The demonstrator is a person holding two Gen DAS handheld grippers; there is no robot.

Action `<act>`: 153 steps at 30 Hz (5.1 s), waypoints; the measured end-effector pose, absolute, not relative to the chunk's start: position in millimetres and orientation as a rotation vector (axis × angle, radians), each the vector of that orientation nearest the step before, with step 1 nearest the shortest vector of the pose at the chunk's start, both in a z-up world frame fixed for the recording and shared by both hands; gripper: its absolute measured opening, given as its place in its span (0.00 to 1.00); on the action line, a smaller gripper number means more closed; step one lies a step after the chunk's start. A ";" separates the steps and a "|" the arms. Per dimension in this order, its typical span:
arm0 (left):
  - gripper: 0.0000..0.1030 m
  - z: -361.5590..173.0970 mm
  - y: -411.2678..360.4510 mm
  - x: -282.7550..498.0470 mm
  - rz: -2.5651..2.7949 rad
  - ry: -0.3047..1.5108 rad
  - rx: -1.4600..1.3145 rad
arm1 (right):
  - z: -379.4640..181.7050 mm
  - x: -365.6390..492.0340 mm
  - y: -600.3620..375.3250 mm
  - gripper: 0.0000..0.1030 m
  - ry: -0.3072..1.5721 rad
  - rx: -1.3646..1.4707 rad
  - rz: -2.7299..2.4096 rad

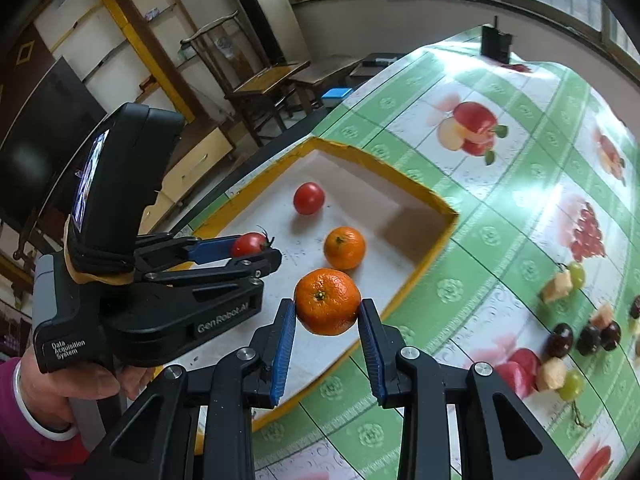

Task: Organize fruits
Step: 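Carry both fruits to white tray and open both tools to release, then move both open tools back over the table toward cheese and grapes, then grasp a beige cheese cube with left tool while right tool grasps green grape, then carry cheese cube in left tool while right tool carries green grape to tray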

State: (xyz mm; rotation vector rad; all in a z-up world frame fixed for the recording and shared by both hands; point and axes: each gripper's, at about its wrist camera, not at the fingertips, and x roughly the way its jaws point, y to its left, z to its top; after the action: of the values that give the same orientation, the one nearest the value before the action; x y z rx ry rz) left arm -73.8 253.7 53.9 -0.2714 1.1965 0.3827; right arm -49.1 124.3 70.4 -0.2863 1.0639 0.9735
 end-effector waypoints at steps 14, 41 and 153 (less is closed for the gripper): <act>0.33 32.6 276.8 -72.4 0.414 1.232 -0.351 | 33.6 -42.8 160.9 0.30 1.140 -0.366 0.987; 0.60 67.1 254.1 -71.3 0.447 1.160 -0.254 | 52.5 -39.2 141.4 0.39 1.106 -0.292 1.002; 0.23 104.9 1.4 -20.2 -0.117 1.065 -0.041 | 89.8 -30.7 -151.1 0.26 1.020 -0.101 0.434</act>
State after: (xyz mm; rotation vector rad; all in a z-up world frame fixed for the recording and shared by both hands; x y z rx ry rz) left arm -20.2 1.4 104.9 -0.0407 1.0650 -0.1175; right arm -30.7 -151.1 89.8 -0.1012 1.0196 0.4338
